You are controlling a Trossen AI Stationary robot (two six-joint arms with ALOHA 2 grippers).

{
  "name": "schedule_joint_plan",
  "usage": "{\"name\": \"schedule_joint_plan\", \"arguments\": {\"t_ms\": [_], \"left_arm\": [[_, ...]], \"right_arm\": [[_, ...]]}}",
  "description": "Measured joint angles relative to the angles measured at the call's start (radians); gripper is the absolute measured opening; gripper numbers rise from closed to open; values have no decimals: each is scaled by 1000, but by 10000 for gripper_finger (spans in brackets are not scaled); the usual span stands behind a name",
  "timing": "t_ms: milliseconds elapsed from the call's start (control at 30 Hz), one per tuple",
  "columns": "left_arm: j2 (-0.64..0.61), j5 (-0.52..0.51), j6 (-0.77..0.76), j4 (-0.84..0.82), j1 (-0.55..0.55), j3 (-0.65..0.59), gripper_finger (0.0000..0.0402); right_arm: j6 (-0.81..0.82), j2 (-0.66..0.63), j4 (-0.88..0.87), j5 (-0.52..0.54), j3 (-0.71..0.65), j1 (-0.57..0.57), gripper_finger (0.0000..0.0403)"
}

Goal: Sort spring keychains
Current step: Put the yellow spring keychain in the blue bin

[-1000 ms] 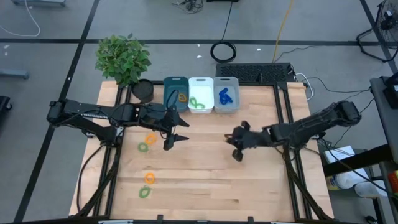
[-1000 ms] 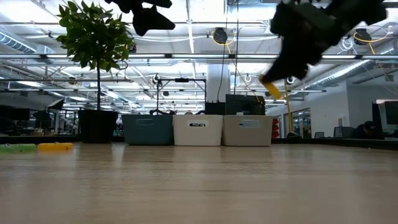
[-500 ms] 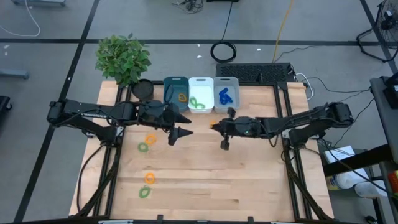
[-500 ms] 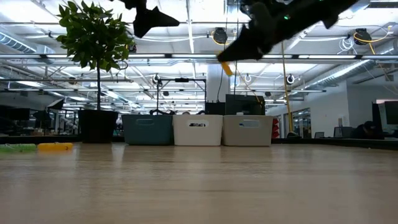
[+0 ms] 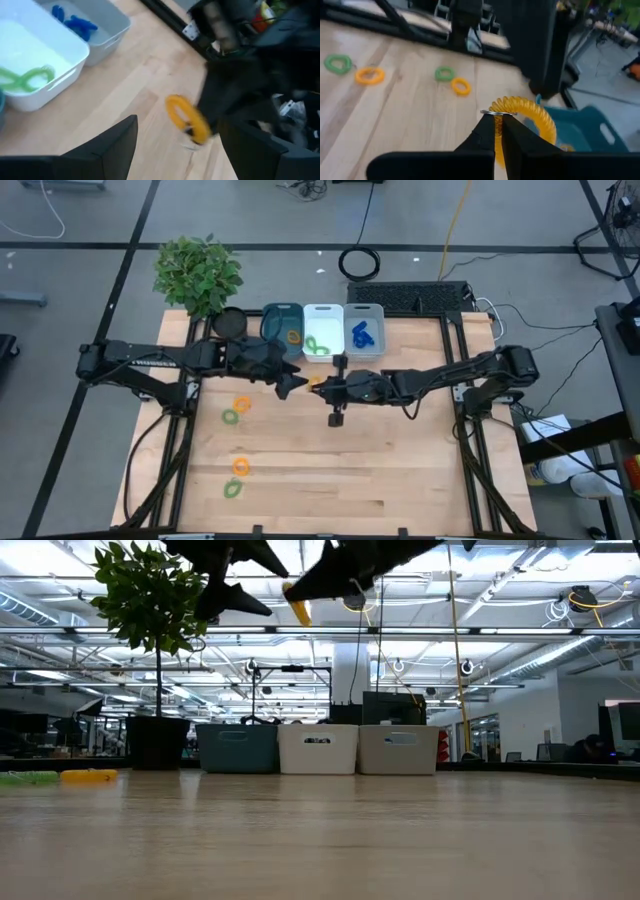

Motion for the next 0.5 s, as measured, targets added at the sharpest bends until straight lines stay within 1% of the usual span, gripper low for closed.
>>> {"name": "schedule_joint_plan", "arguments": {"t_ms": [167,500], "left_arm": [[-1,0,-11,-11,2,0,285],[-3,23,-19,7,-4,1,284]], "right_arm": [[-25,21,5,-2,50,0,0],[-69,37,82,-5,59,5,0]]}}
